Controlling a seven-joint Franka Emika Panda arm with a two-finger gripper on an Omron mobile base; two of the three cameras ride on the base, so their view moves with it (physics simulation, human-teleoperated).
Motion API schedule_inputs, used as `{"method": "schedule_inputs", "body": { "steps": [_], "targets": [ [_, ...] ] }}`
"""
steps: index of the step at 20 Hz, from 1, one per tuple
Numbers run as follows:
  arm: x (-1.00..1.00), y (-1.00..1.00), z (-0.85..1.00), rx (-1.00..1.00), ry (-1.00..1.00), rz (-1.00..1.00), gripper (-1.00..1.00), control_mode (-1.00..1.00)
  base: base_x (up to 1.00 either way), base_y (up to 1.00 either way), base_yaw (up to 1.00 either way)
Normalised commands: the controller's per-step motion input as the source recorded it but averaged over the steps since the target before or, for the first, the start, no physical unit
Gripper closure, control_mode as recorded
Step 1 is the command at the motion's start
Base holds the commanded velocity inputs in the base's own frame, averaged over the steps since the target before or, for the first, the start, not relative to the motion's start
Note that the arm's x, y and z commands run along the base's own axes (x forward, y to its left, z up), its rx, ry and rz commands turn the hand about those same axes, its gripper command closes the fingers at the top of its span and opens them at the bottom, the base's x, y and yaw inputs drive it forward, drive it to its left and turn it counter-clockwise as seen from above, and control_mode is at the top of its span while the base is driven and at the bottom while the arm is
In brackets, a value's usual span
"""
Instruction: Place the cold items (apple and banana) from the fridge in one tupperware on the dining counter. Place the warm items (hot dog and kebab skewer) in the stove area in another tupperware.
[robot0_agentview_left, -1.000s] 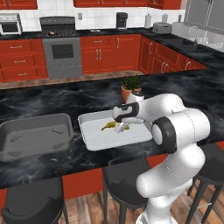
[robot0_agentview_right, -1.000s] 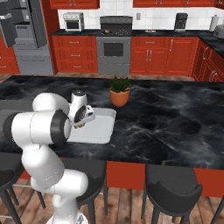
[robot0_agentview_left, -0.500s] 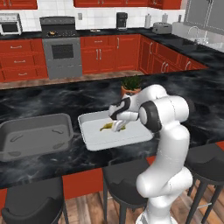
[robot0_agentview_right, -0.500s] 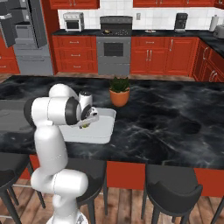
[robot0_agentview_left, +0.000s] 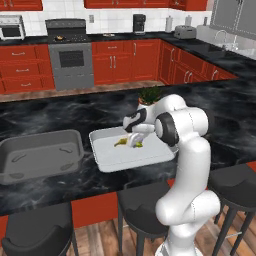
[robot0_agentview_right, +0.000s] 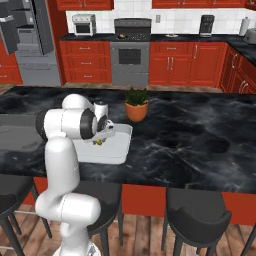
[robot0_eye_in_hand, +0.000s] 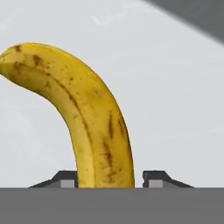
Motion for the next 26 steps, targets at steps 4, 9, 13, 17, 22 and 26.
{"method": "schedule_inputs", "body": {
  "steps": [4, 9, 13, 17, 22, 26],
  "targets": [
    [-0.18, 0.01, 0.39, -0.07, -0.05, 0.00, -1.00, -1.00, 0.00, 0.00, 0.00],
    [-0.44, 0.00, 0.62, -0.03, -0.02, -0.07, -1.00, -1.00, 0.00, 0.00, 0.00],
    [-0.87, 0.01, 0.41, 0.01, 0.00, -0.20, -1.00, -1.00, 0.00, 0.00, 0.00],
    [-1.00, 0.01, 0.44, 0.02, -0.02, -0.27, -1.00, -1.00, 0.00, 0.00, 0.00],
    [-1.00, 0.25, 0.39, -0.01, -0.04, -0.10, -1.00, -1.00, 0.00, 0.00, 0.00],
    [-1.00, 0.10, 0.19, 0.00, -0.20, -0.09, -1.00, -1.00, 0.00, 0.00, 0.00]
  ]
}}
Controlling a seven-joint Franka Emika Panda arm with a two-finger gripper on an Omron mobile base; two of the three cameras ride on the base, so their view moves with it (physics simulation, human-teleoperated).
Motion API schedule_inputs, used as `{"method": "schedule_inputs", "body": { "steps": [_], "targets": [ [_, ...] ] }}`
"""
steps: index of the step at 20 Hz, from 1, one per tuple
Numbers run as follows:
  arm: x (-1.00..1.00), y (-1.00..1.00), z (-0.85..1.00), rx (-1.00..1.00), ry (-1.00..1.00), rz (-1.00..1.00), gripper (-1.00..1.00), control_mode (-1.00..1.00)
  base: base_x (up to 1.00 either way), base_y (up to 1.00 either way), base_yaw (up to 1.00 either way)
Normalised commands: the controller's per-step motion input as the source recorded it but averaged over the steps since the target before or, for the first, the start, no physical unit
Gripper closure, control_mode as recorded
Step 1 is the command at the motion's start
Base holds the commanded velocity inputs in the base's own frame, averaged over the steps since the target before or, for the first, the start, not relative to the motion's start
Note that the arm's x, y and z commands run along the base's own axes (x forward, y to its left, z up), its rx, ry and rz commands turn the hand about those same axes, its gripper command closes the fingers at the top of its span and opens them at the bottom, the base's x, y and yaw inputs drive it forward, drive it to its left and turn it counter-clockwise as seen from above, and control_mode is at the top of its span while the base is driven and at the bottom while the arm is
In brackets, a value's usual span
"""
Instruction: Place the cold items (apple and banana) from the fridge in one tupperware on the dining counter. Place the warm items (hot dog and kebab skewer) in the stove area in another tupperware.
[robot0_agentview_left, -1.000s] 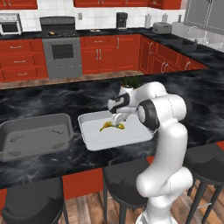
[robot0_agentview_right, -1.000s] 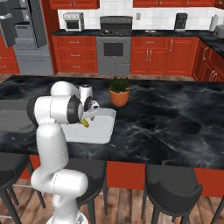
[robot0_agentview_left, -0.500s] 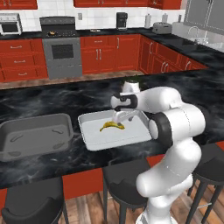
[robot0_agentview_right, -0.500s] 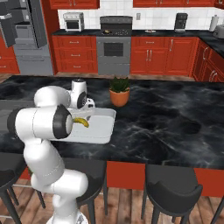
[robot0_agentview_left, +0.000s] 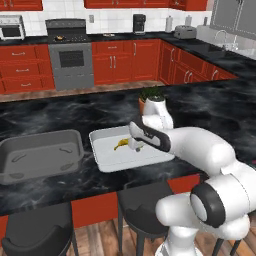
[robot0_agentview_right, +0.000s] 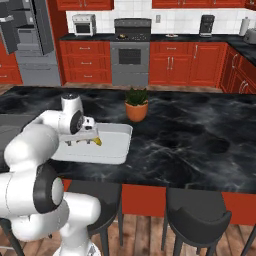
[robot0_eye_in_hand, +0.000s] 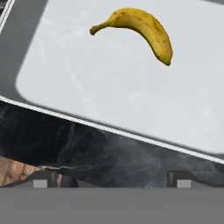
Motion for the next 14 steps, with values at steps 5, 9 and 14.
{"method": "schedule_inputs", "body": {
  "steps": [5, 9, 14],
  "targets": [
    [-0.95, -0.09, 0.41, 0.00, -0.20, -0.08, -1.00, -1.00, 0.00, 0.00, 0.00],
    [-0.82, -0.20, 0.41, 0.00, -0.26, -0.01, -1.00, -1.00, 0.00, 0.00, 0.00],
    [-0.78, -0.32, 0.11, 0.00, -0.21, -0.05, -1.00, -1.00, 0.00, 0.00, 0.00]
  ]
}}
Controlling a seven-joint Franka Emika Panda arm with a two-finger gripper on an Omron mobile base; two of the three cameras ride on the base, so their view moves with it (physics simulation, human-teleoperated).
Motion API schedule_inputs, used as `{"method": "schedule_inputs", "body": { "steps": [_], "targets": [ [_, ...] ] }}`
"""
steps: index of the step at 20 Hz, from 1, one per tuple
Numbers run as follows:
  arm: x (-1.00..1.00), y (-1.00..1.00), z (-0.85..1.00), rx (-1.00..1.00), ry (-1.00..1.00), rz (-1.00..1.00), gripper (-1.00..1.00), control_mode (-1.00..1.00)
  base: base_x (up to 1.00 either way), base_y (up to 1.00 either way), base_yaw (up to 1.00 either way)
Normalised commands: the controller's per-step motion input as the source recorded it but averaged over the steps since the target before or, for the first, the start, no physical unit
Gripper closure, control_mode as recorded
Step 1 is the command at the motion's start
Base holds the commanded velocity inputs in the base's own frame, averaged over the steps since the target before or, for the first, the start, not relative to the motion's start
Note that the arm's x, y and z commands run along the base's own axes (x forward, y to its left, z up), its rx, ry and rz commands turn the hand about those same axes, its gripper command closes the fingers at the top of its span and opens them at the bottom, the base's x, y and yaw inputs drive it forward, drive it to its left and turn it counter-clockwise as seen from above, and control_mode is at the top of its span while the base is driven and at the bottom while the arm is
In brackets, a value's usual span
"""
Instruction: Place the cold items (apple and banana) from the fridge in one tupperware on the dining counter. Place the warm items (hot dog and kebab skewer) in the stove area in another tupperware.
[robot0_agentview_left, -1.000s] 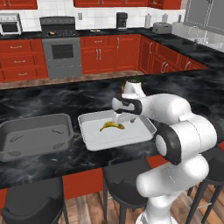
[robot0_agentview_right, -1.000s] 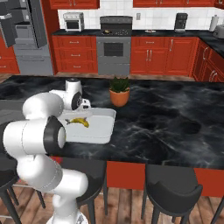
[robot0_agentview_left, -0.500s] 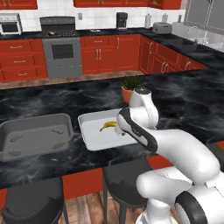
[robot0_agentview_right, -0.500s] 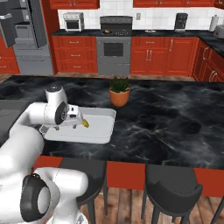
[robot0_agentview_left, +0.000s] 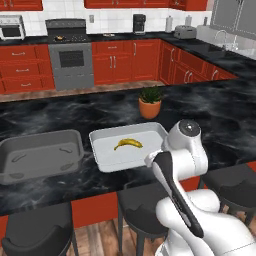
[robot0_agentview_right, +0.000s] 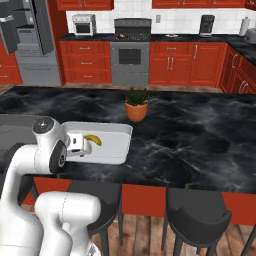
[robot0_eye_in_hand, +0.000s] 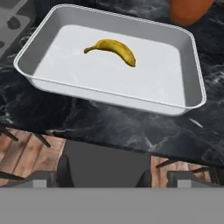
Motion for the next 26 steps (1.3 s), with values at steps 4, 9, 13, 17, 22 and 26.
{"method": "schedule_inputs", "body": {
  "steps": [4, 9, 13, 17, 22, 26],
  "targets": [
    [-0.37, -0.24, 0.00, 0.00, -0.07, -0.09, -1.00, -1.00, 0.00, 0.00, 0.00],
    [-0.38, -0.23, 0.13, 0.04, -0.01, -0.18, -1.00, -1.00, 0.00, 0.00, 0.00],
    [-0.30, -0.07, 0.04, 0.03, -0.01, -0.09, -1.00, 1.00, -0.39, 0.00, -0.07],
    [0.00, 0.00, 0.00, 0.00, 0.00, 0.00, -1.00, 1.00, -0.84, 0.33, -0.03],
    [0.00, 0.00, 0.00, 0.00, 0.00, 0.00, -1.00, 1.00, -0.54, 0.93, 0.01],
    [0.00, 0.00, 0.00, 0.00, 0.00, 0.00, -1.00, 1.00, -0.22, 1.00, 0.03]
  ]
}}
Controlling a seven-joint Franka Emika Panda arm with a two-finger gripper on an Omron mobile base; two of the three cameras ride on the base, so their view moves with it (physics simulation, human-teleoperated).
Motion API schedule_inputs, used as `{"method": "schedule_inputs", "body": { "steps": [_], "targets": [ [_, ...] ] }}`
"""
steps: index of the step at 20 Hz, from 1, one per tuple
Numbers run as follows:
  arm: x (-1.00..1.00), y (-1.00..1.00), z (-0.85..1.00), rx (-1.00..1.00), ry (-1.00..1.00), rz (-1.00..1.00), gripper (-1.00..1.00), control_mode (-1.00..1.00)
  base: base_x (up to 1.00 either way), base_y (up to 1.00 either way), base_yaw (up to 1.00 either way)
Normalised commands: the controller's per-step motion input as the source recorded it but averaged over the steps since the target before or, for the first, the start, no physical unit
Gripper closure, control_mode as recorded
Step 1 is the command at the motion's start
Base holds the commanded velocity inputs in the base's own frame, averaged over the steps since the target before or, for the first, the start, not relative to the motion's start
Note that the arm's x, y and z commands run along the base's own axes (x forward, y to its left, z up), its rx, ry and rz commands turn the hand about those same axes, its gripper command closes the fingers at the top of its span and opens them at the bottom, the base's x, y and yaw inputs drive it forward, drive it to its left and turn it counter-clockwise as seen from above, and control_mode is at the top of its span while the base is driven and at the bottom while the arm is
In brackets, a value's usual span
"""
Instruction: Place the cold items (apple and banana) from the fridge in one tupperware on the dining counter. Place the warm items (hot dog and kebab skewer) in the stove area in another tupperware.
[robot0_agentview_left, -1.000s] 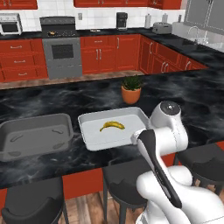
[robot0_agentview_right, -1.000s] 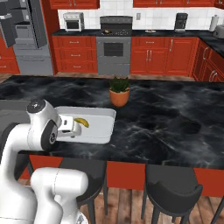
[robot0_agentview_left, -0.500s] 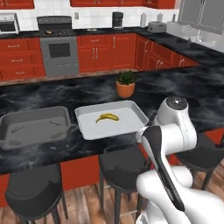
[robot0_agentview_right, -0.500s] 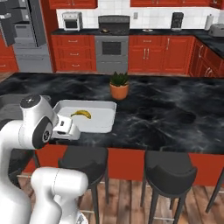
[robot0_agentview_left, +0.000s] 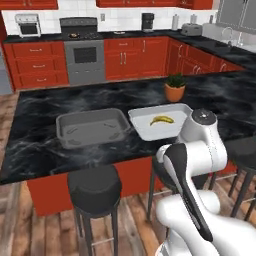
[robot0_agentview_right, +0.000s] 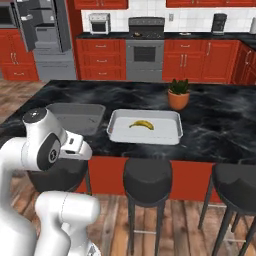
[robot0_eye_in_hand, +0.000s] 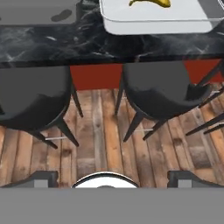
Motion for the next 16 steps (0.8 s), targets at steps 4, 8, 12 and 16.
{"method": "schedule_inputs", "body": {
  "steps": [4, 8, 12, 16],
  "targets": [
    [0.00, 0.00, 0.00, 0.00, 0.00, 0.00, -1.00, 1.00, -0.14, 1.00, 0.03],
    [0.00, 0.00, 0.00, 0.00, 0.00, 0.00, -1.00, 1.00, -0.11, 1.00, 0.03],
    [0.00, 0.00, 0.00, 0.00, 0.00, 0.00, -1.00, 1.00, -0.04, 1.00, 0.02],
    [0.00, 0.00, 0.00, 0.00, 0.00, 0.00, -1.00, 1.00, 0.00, 1.00, 0.00]
  ]
}}
